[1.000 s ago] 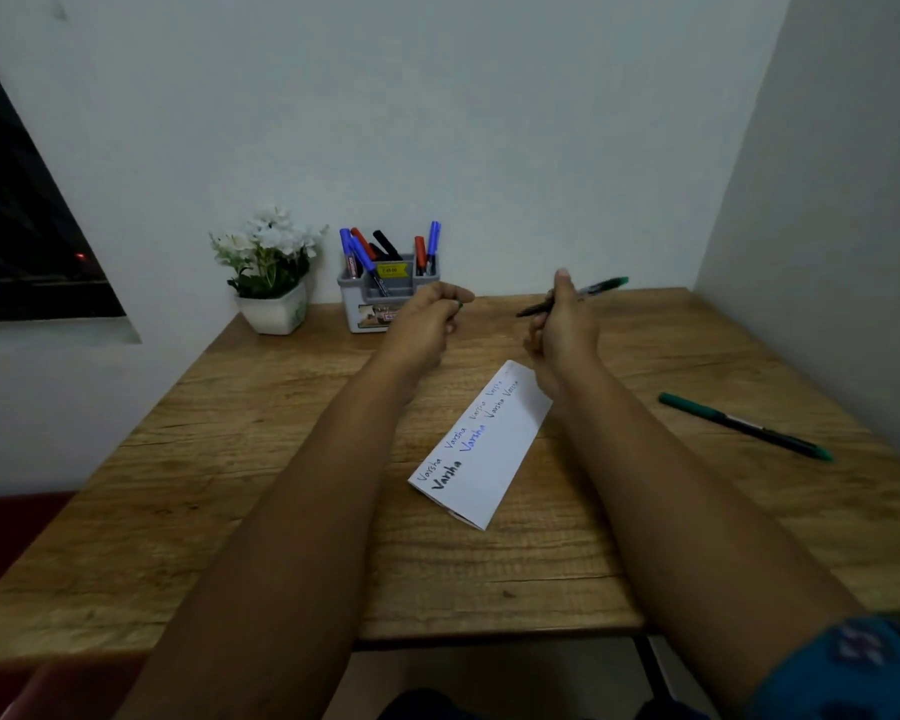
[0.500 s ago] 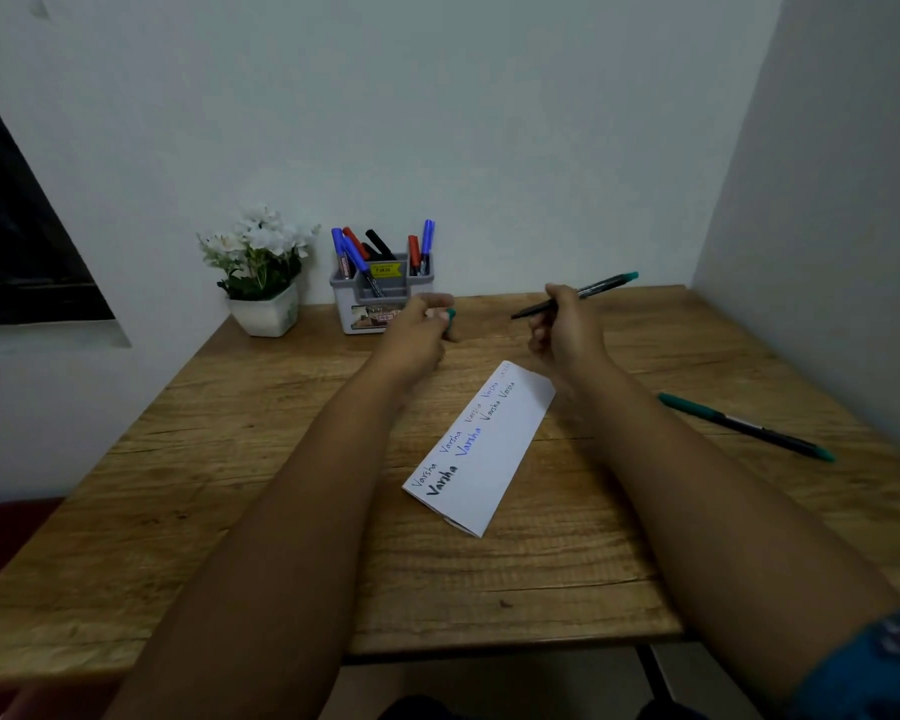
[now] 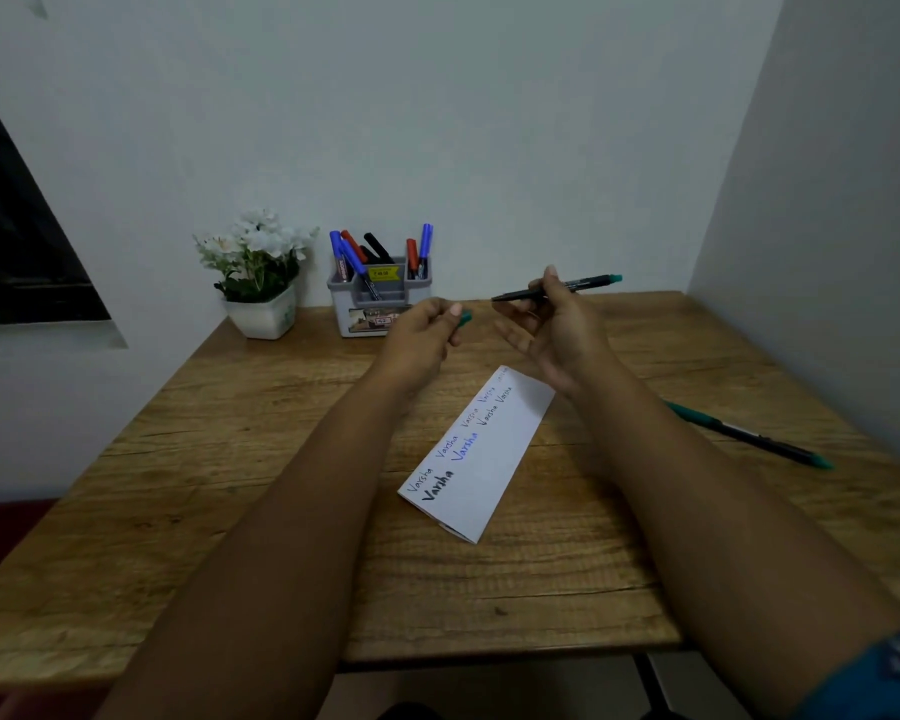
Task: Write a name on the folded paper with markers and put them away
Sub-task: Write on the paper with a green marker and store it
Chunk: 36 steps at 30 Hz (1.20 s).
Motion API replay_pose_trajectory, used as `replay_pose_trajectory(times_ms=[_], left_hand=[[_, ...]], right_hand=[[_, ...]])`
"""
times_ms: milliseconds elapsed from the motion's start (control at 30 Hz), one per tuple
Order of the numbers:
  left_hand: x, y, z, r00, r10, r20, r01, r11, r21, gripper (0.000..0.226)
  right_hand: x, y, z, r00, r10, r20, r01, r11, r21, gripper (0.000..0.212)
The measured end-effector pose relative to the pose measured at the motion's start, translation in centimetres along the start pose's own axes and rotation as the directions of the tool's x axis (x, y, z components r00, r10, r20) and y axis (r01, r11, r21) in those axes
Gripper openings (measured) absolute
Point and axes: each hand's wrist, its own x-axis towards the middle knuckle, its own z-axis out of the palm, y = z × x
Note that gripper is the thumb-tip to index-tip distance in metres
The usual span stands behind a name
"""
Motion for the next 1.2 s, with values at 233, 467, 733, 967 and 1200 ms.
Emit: replay_pose_trajectory(times_ms=[233,467,733,967,1200], left_hand=[[-0.2,0.2,0.1,1.000,-0.002,0.025,0.004,0.998,-0.057,0.018],[-0.5,0.4,0.4,0.999,-0.031,0.035,0.034,0.995,-0.091,0.017],[-0.6,0.4,-0.1,0.999,-0.024,0.032,0.026,0.998,-0.063,0.010],[-0.7,0.7,-0.6,0.996,0.002,0.095,0.005,0.997,-0.071,0.006],[0.0,-0.1,-1.9,0.998,-0.002,0.065,0.002,1.000,-0.001,0.012]], right_hand=[[-0.8,0.4,1.0,0.997,-0.016,0.080,0.022,0.997,-0.068,0.032],[-0.8,0.9,0.9,0.992,-0.100,0.082,0.122,0.933,-0.339,0.030],[-1.2,0.7,0.6,0.992,-0.041,0.116,0.086,0.906,-0.413,0.012],[-1.5,0.4,0.7,0.980,0.048,0.192,0.044,0.894,-0.446,0.023],[-0.8,0.5,1.2,0.998,-0.020,-0.052,0.004,0.961,-0.278,0.034]])
